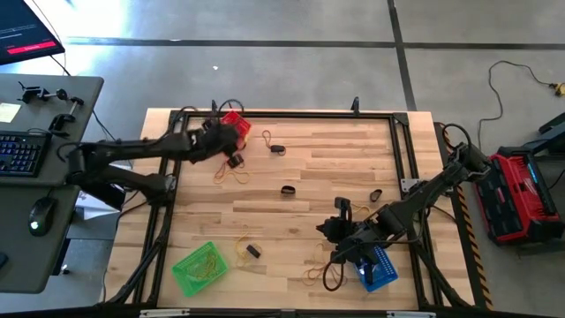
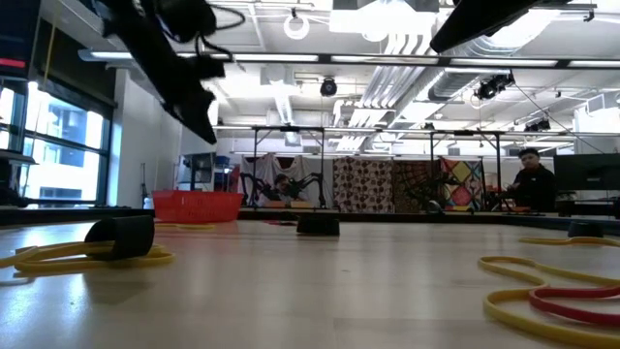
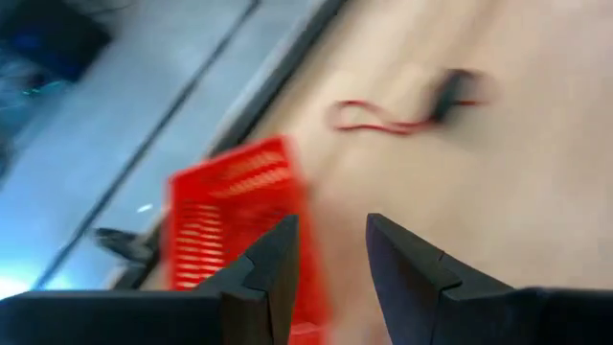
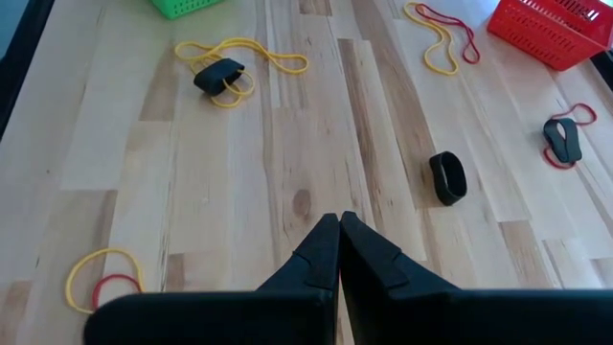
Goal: Sort rubber bands into baskets
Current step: Put the yellow rubber band into the green basket
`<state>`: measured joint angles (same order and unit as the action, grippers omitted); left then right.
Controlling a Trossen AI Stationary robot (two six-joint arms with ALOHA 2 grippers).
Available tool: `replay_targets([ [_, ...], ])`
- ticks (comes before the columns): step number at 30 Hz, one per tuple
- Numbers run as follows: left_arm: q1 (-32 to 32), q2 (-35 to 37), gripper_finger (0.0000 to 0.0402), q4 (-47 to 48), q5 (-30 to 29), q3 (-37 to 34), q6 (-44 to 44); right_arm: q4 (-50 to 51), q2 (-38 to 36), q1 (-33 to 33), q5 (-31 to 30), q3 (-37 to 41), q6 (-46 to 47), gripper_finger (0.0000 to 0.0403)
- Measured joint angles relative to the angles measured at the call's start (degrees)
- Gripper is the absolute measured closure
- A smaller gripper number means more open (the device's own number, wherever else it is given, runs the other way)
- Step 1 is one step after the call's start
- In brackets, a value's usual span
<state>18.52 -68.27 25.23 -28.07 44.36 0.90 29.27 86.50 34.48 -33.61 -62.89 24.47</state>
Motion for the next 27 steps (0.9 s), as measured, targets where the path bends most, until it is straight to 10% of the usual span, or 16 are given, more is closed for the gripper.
replay_targets([
  [14, -34.06, 3.35, 0.0287, 14.18, 10.03, -0.02, -23.95, -0.21, 0.0, 0.0, -0.02, 0.0, -0.09, 0.0403],
  [27, -46.1, -7.84, 0.0286, 8.25, 12.58, -0.04, -46.48, -0.62, 0.0, 0.0, -0.07, 0.0, -0.35, 0.0403],
])
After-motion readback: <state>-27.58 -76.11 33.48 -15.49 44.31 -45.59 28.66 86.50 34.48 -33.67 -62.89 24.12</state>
